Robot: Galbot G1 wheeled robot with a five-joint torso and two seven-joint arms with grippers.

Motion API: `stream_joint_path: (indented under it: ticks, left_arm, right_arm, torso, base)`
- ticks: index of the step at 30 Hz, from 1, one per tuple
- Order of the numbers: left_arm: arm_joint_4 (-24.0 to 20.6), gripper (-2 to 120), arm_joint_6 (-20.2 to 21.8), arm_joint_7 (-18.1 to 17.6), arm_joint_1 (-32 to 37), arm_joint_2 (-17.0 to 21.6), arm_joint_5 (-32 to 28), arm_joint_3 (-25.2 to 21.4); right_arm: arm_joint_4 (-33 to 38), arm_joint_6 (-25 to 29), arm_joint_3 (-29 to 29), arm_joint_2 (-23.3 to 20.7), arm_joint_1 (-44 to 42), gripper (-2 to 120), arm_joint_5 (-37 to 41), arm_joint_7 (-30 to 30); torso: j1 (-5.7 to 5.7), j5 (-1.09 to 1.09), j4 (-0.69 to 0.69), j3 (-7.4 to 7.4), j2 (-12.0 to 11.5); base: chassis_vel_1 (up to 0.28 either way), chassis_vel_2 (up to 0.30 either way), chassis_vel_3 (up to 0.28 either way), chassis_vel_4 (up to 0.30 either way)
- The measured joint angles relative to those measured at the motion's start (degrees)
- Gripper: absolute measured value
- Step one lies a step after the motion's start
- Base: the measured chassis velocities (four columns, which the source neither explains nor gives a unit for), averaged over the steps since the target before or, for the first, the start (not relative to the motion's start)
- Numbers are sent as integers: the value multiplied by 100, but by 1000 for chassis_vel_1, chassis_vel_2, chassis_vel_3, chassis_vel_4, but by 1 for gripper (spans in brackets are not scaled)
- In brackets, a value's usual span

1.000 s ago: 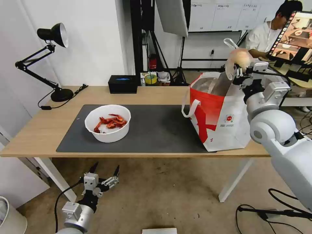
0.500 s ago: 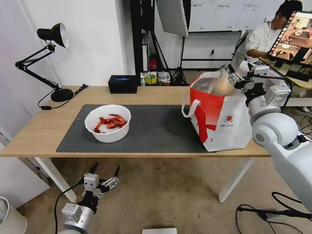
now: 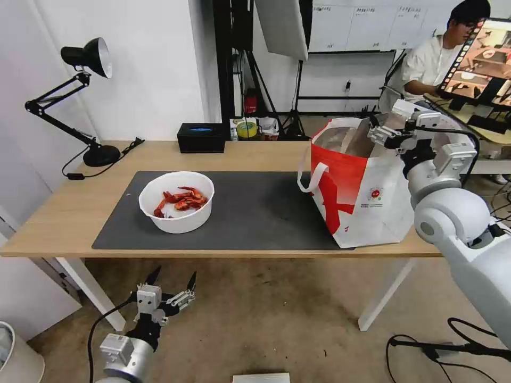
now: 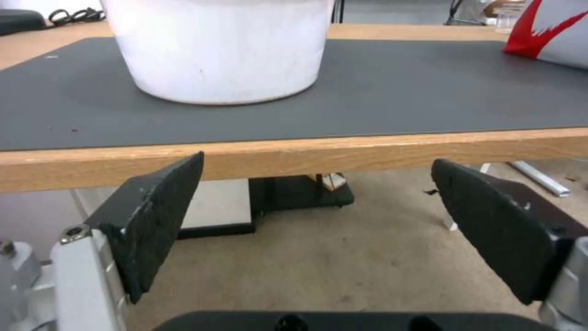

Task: Pick up the trash from the table and place it into the takeout bag.

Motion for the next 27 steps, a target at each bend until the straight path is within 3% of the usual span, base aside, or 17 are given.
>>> stream_joint_path:
  ticks: [10,16,27]
  left_arm:
    - [-3,100,-4,2,-14,-27,9,6]
    - [-52,100,-9,3,0,-31,9,-20]
    - [-169,100,-65,27,122,-124,33,-110]
  right_arm:
    - [432,106,102,-89,-229,100,283,-286]
    - [1124,327,196,-205,-663,100,644,-702]
    - [1898,647,219,-426,-1606,100,447,-1023]
  torso:
    - [0,0,0,0,0]
    - [0,0,0,0,0]
    - [0,-1,0,-1,0]
  base:
    - [0,0,0,0]
    - [0,0,0,0]
    - [0,0,0,0]
